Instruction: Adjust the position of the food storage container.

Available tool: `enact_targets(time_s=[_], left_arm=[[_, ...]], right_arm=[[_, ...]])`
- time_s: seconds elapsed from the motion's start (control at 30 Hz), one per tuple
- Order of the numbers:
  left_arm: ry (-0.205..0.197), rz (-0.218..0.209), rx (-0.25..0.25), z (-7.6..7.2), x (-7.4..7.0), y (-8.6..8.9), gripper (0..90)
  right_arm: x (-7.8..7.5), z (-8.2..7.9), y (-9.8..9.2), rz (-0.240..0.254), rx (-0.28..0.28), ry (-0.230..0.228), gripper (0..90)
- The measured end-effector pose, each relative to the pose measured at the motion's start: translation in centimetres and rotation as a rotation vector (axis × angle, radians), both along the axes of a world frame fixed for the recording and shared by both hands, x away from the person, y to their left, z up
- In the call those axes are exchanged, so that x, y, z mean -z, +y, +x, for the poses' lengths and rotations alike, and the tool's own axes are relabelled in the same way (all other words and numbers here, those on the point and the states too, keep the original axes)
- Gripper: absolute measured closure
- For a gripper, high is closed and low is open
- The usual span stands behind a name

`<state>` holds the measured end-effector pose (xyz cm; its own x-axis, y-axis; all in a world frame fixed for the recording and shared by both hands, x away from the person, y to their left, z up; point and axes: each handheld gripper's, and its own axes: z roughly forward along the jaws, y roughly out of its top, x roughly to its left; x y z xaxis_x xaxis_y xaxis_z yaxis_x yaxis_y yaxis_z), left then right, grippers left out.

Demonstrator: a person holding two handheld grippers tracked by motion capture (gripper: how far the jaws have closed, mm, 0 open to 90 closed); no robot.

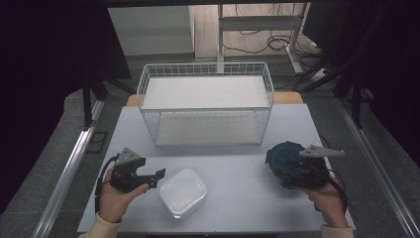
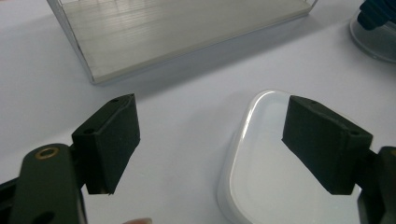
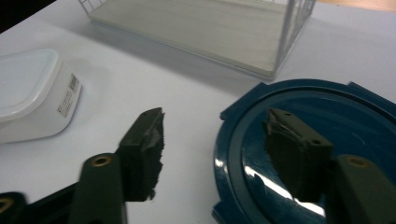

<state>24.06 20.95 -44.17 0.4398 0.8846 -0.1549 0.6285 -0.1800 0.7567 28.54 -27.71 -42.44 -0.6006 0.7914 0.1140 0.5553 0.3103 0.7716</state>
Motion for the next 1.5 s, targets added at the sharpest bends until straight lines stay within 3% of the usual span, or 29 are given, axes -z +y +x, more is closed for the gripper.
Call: enact_targets(time_s=[0.23,0.37,0.5,0.6,0.67,0.83,1.0,1.13,1.33,1.5], left_arm=[[0.014,0.006,0.001,0.3,0.2,0.0,18.8],[0.018,0.014,0.011,0.3,0.3,-0.5,18.8],[0.024,0.021,0.019,0.3,0.4,-0.7,18.7],[0.034,0.028,0.011,0.3,0.8,-0.5,18.9],[0.035,0.036,0.005,0.3,0.8,-0.6,19.2],[0.033,0.038,0.020,0.3,0.7,-1.2,19.4],[0.044,0.054,0.022,0.3,1.1,-1.4,19.2],[0.043,0.067,0.010,0.2,1.0,-1.4,19.2],[0.040,0.056,-0.010,0.0,1.0,-0.8,19.2],[0.044,0.054,-0.020,-0.2,1.0,-0.5,18.9]], right_arm=[[-0.7,0.5,-2.2,0.000,0.060,0.012,53.1],[-0.7,0.6,-3.7,-0.046,0.086,0.022,61.7],[-0.7,0.9,-5.6,-0.037,0.137,0.024,71.0],[-0.8,1.3,-7.0,-0.089,0.175,0.009,80.8],[-0.9,1.6,-8.0,-0.093,0.201,-0.003,88.0],[-1.0,3.0,-9.9,-0.098,0.249,-0.006,89.2],[-0.4,4.6,-10.0,-0.121,0.264,0.010,89.2],[0.7,6.2,-9.4,-0.175,0.264,0.030,89.2],[2.4,8.4,-8.5,-0.248,0.235,0.065,89.3],[3.0,9.1,-7.6,-0.301,0.206,0.085,89.4]])
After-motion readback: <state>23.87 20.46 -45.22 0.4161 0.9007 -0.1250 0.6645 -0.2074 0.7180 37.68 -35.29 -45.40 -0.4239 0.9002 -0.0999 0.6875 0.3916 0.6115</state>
